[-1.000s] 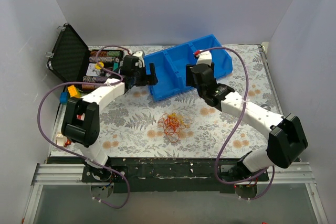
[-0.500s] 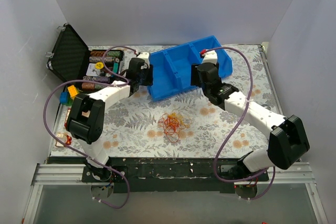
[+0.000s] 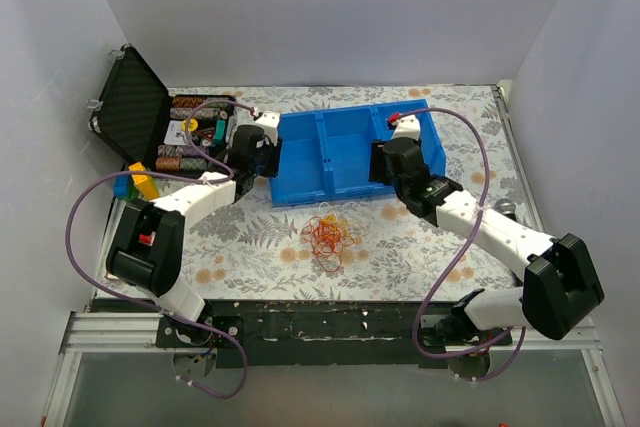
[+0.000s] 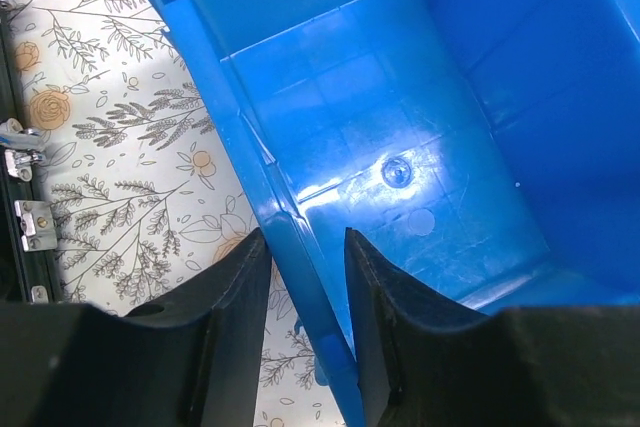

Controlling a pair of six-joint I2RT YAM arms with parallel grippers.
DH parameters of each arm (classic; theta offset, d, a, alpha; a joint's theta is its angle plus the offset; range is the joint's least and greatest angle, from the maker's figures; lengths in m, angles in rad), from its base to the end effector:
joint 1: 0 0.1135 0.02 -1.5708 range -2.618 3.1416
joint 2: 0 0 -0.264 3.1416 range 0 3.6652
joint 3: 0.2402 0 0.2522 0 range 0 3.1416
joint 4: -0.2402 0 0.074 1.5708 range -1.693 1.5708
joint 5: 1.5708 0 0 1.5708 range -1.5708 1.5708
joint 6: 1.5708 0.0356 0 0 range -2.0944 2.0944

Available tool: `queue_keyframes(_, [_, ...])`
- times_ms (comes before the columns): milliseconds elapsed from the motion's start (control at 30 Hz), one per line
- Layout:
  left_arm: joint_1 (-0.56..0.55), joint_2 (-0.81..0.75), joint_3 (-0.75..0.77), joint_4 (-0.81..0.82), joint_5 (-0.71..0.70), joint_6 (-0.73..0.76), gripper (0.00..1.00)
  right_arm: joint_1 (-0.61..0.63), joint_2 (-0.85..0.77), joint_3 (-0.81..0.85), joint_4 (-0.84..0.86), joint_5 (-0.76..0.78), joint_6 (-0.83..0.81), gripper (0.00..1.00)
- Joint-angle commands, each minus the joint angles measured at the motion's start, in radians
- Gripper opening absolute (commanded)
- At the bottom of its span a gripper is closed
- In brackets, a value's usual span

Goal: Untangle the cables

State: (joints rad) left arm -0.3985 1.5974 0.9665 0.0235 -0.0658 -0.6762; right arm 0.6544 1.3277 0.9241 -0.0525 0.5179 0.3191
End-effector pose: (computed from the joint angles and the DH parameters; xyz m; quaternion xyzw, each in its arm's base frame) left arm 0.3236 -0.1337 0.2189 -0.1377 0.8751 -0.2120 0.4127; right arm 0.2484 0.1683 0.2825 -0.0033 0.8315 0.0471 0.5536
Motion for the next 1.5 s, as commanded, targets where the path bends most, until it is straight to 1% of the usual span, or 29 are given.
queue_keyframes(0, [-0.007, -0.063, -0.018, 0.026, 0.004, 0.079, 0.32, 0.034, -0.050, -0.048, 0.010, -0.028, 0.043, 0.68])
queue_keyframes(33, [-0.005, -0.062, -0.018, 0.033, 0.004, 0.084, 0.34, 0.045, -0.056, -0.057, 0.010, -0.033, 0.046, 0.68])
queue_keyframes(67, [-0.005, -0.062, -0.018, 0.041, 0.003, 0.089, 0.42, 0.060, -0.062, -0.067, 0.010, -0.041, 0.049, 0.68])
queue_keyframes(100, [-0.005, -0.060, -0.011, 0.042, 0.001, 0.092, 0.53, 0.076, -0.070, -0.077, 0.008, -0.050, 0.054, 0.68])
queue_keyframes(233, [-0.005, -0.062, 0.035, 0.004, 0.017, 0.086, 0.74, 0.125, -0.130, -0.132, 0.014, -0.105, 0.066, 0.68])
queue_keyframes(300, [-0.005, -0.091, 0.049, -0.017, 0.029, 0.079, 0.88, 0.131, -0.169, -0.169, 0.029, -0.157, 0.069, 0.68])
queue_keyframes(367, [-0.005, -0.131, 0.061, -0.071, 0.044, 0.078, 0.97, 0.132, -0.192, -0.208, 0.042, -0.212, 0.071, 0.67])
queue_keyframes(467, [-0.005, -0.197, 0.084, -0.167, 0.095, 0.084, 0.98, 0.131, -0.190, -0.254, 0.043, -0.242, 0.075, 0.66])
queue_keyframes(567, [-0.005, -0.283, 0.115, -0.272, 0.181, 0.087, 0.98, 0.131, -0.168, -0.284, 0.112, -0.285, 0.072, 0.62])
queue_keyframes(700, [-0.005, -0.336, 0.219, -0.456, 0.308, 0.121, 0.98, 0.131, -0.096, -0.278, 0.128, -0.318, 0.048, 0.49])
queue_keyframes(800, [-0.005, -0.362, 0.288, -0.568, 0.414, 0.194, 0.98, 0.129, -0.053, -0.271, 0.137, -0.308, 0.034, 0.45])
queue_keyframes(900, [-0.005, -0.415, 0.287, -0.616, 0.542, 0.277, 0.98, 0.131, -0.036, -0.272, 0.173, -0.308, 0.028, 0.37])
queue_keyframes(967, [-0.005, -0.467, 0.233, -0.600, 0.648, 0.338, 0.98, 0.131, -0.032, -0.275, 0.192, -0.317, 0.028, 0.28])
queue_keyframes(1000, [-0.005, -0.500, 0.200, -0.573, 0.699, 0.351, 0.98, 0.131, -0.025, -0.274, 0.197, -0.311, 0.029, 0.28])
queue_keyframes(1033, [-0.005, -0.528, 0.160, -0.539, 0.740, 0.357, 0.98, 0.131, -0.019, -0.271, 0.195, -0.305, 0.031, 0.29])
queue_keyframes(1100, [-0.005, -0.573, 0.092, -0.469, 0.829, 0.354, 0.98, 0.131, -0.018, -0.258, 0.169, -0.266, 0.031, 0.35])
queue_keyframes(1167, [-0.007, -0.587, 0.061, -0.444, 0.863, 0.331, 0.98, 0.131, -0.042, -0.263, 0.155, -0.249, 0.021, 0.42])
queue_keyframes(1200, [-0.007, -0.585, 0.048, -0.442, 0.873, 0.328, 0.98, 0.131, -0.062, -0.268, 0.149, -0.240, 0.014, 0.51])
queue_keyframes(1300, [-0.008, -0.577, 0.008, -0.444, 0.863, 0.339, 0.98, 0.131, -0.087, -0.280, 0.128, -0.193, 0.008, 0.64])
queue_keyframes(1367, [-0.008, -0.571, -0.017, -0.441, 0.857, 0.348, 0.98, 0.131, -0.082, -0.289, 0.121, -0.176, 0.002, 0.67])
queue_keyframes(1467, [-0.013, -0.554, -0.040, -0.441, 0.837, 0.371, 0.98, 0.131, -0.044, -0.294, 0.129, -0.171, 0.005, 0.68])
